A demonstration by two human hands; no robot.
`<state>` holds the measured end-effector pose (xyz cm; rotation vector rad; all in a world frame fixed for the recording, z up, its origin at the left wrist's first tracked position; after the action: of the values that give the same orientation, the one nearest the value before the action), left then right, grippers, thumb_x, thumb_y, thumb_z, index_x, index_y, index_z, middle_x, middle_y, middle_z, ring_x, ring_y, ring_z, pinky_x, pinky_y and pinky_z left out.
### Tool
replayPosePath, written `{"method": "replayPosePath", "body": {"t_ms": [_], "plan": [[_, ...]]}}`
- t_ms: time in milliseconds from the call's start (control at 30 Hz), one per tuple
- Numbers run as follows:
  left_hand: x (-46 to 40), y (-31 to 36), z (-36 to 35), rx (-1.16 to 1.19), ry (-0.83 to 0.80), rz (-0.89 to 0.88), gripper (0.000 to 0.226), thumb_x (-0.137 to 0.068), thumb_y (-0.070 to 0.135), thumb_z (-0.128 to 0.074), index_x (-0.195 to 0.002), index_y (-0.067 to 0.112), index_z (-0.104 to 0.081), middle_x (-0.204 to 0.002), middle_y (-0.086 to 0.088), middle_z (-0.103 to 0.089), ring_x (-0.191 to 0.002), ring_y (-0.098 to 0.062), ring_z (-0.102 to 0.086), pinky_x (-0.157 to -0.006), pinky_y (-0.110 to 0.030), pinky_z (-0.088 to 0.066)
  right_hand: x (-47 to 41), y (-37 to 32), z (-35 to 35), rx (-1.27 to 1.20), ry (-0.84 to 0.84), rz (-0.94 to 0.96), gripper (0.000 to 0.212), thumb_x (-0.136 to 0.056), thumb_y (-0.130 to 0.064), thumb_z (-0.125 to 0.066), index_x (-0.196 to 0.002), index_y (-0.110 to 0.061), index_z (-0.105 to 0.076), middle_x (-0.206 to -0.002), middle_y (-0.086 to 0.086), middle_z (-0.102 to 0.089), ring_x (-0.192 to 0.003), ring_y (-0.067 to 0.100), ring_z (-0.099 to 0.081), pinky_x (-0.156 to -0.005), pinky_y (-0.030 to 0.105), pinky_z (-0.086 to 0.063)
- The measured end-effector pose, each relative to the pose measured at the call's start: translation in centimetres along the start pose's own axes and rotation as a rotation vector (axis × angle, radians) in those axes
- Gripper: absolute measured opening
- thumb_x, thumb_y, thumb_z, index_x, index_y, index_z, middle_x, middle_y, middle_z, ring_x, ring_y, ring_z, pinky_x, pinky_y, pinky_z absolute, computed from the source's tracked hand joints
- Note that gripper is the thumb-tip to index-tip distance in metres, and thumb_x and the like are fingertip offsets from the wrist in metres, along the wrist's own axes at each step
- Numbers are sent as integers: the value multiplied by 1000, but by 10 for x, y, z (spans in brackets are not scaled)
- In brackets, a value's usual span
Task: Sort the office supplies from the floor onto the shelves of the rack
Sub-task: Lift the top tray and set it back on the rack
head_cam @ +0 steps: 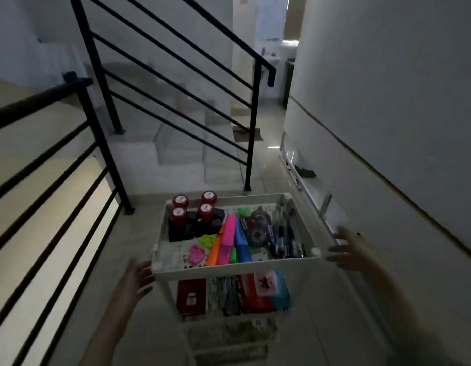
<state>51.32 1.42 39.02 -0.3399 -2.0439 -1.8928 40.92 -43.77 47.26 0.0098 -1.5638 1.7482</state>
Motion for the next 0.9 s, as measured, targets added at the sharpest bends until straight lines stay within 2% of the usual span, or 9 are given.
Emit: {"method": "replayPosePath", "body": {"t_ms": [133, 233, 300, 400, 567, 700, 767, 833, 900], "plan": [[55, 50, -40, -133, -110, 42, 41, -101, 35, -29, -124, 11, -52, -117, -11, -57, -113, -27, -52, -99, -39, -37, 37, -30, -35, 313, -149, -76, 44, -99, -30, -39, -136, -6, -40, -113, 16, -49, -97, 30, -50, -83, 39, -43], [60, 50, -42, -254, -49, 137, 40, -102, 26, -31, -130, 3, -49, -127, -13, -53, -113, -25, -49, -94, -33, -37, 51, -30, -50, 483, -165, -87, 42, -101, -24, -34, -138, -4, -33, -126, 19, -45, -103, 31, -49, -90, 41, -45], [63, 54, -45, -330, -37, 171, 40, -102, 21, -31, -132, -1, -45, -123, -14, -52, -109, -26, -49, -89, -31, -36, 56, -31, -54, 509, -115, -33, 43, -101, -22, -32, -141, -4, -29, -131, 19, -44, -98, 27, -47, -88, 41, -46], [60, 55, -44, -352, -10, 160, 41, -101, 19, -31, -133, -4, -43, -114, -12, -49, -110, -30, -49, -85, -29, -35, 59, -29, -58, 523, -85, 60, 43, -102, -21, -30, -142, -4, -26, -117, 15, -47, -91, 24, -44, -74, 34, -42], [62, 57, -45, -414, -43, 166, 41, -101, 21, -32, -134, -2, -41, -117, -12, -47, -107, -27, -45, -87, -32, -35, 60, -29, -56, 588, -99, 66, 39, -100, -13, -36, -136, 2, -35, -110, 16, -46, -93, 22, -41, -78, 33, -39], [57, 54, -42, -394, -57, 216, 41, -101, 21, -36, -135, -1, -41, -137, -16, -46, -125, -32, -43, -100, -37, -36, 55, -31, -53, 588, -99, 36, 37, -99, -11, -39, -133, 1, -39, -111, 15, -48, -92, 22, -41, -73, 29, -37], [55, 55, -41, -374, -61, 225, 38, -100, 18, -38, -132, -2, -43, -132, -17, -49, -117, -29, -47, -101, -38, -36, 52, -31, -53, 583, -93, 37, 36, -98, -9, -40, -133, 1, -41, -107, 13, -47, -85, 20, -43, -64, 28, -39], [50, 55, -39, -332, -59, 235, 31, -98, 11, -39, -125, -3, -48, -115, -16, -52, -100, -24, -49, -99, -39, -38, 51, -31, -54, 558, -87, 39, 36, -97, -7, -41, -132, 2, -43, -103, 11, -45, -80, 18, -44, -57, 25, -37], [47, 56, -39, -308, -56, 252, 18, -95, 4, -39, -106, 0, -54, -100, -13, -50, -80, -20, -50, -82, -33, -42, 46, -29, -54, 536, -91, 20, 36, -97, -8, -41, -131, 1, -44, -103, 11, -46, -88, 22, -44, -61, 26, -39]]}}
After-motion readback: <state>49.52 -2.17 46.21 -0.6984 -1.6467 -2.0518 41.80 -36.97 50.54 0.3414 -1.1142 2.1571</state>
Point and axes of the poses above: each hand's wrist, its own x-axis away from the middle knuckle, its own z-axis out of the back of the hand, y = z × x, the point moved 9 cm from there along -x, towards the middle knuckle
